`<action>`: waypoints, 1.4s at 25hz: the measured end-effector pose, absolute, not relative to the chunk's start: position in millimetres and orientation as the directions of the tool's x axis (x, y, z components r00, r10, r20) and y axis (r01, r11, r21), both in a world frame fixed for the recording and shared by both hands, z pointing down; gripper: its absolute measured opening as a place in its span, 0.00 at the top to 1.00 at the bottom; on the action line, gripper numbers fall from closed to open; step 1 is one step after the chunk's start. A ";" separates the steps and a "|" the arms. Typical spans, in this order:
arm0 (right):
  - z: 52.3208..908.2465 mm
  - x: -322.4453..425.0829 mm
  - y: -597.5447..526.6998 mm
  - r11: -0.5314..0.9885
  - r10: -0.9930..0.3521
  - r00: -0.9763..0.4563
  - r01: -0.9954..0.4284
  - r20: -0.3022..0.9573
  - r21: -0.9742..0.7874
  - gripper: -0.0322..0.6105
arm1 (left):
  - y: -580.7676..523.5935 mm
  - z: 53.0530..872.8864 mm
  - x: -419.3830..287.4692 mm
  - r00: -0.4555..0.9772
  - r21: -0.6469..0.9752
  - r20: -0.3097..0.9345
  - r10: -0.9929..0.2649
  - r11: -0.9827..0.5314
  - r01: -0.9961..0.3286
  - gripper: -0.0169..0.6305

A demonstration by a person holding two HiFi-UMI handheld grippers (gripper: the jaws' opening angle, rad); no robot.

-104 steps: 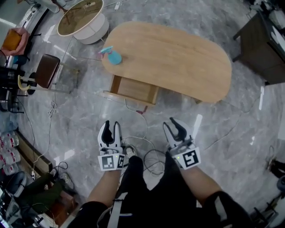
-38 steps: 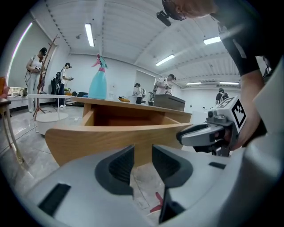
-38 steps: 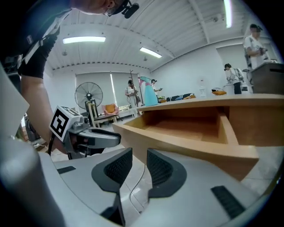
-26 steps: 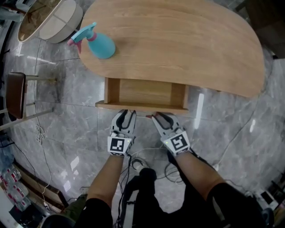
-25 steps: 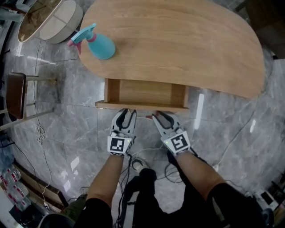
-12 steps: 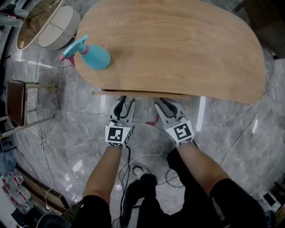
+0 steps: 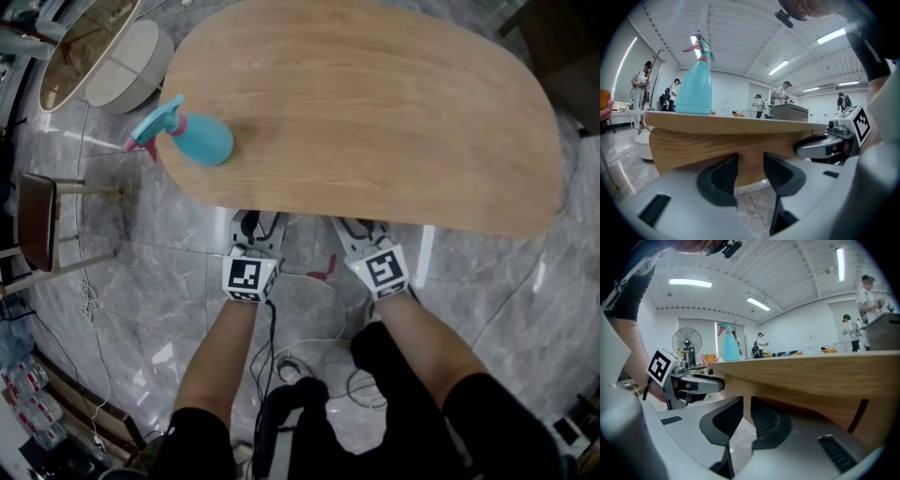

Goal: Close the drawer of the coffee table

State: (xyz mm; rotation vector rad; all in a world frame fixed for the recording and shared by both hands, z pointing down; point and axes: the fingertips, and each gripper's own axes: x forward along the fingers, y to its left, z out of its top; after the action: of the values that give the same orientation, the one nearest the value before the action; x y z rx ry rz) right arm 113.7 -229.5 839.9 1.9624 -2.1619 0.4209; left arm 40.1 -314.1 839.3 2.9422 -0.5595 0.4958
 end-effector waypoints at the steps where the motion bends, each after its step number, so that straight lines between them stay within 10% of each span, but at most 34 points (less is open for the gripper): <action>1: 839.8 112.8 -230.6 0.100 -0.937 -0.117 -0.993 0.328 -0.067 0.86 | -315.0 838.8 40.4 0.880 0.037 0.329 -0.343 -0.926 -0.375 0.71; 24: 647.6 4.3 -166.8 0.174 -0.958 -0.204 -0.972 0.199 -0.158 0.86 | -213.8 676.5 -60.8 0.889 0.141 0.244 -0.387 -0.893 -0.427 0.74; 35: 539.4 -54.1 -174.0 0.411 -0.891 -0.432 -0.898 0.137 -0.157 0.86 | -203.4 564.4 -159.9 0.761 0.182 0.198 -0.618 -0.739 -0.648 0.82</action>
State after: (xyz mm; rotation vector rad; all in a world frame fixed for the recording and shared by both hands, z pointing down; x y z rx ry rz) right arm -54.1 -174.0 539.4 1.6567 -2.6119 0.3220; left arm -159.9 -203.4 564.4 2.7181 -0.9942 0.1818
